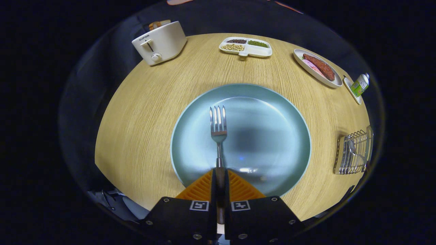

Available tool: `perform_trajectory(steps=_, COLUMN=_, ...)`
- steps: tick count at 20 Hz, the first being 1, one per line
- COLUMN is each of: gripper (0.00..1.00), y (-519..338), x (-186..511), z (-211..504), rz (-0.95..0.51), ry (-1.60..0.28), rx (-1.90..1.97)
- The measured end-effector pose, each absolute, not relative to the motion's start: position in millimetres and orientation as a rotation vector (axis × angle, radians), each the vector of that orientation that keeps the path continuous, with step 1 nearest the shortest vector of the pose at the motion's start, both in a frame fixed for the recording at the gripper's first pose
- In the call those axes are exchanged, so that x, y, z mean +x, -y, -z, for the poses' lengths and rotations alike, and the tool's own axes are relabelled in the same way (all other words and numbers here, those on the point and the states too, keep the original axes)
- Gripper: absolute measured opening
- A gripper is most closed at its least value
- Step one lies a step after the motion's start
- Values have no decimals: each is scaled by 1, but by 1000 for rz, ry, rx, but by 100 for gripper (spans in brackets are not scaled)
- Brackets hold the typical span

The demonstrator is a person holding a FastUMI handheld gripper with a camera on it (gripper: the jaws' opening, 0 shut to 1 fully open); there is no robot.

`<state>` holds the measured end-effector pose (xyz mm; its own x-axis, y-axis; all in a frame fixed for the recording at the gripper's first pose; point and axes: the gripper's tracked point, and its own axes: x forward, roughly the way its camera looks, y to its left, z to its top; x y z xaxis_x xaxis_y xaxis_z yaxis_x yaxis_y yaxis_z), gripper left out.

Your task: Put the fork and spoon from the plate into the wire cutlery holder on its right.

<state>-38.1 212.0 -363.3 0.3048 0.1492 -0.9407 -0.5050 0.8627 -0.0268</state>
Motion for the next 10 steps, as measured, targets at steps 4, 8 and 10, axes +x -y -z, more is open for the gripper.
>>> perform_trajectory(steps=4, gripper=5, y=-206, x=-36, z=343, rz=-460, ry=-1174, rx=-319)
perform_trajectory(steps=8, gripper=5, y=-190, x=-36, z=309, rz=-489, ry=-1172, rx=-322)
perform_trajectory(steps=10, gripper=5, y=-169, x=-28, z=283, rz=-485, ry=-1162, rx=-365)
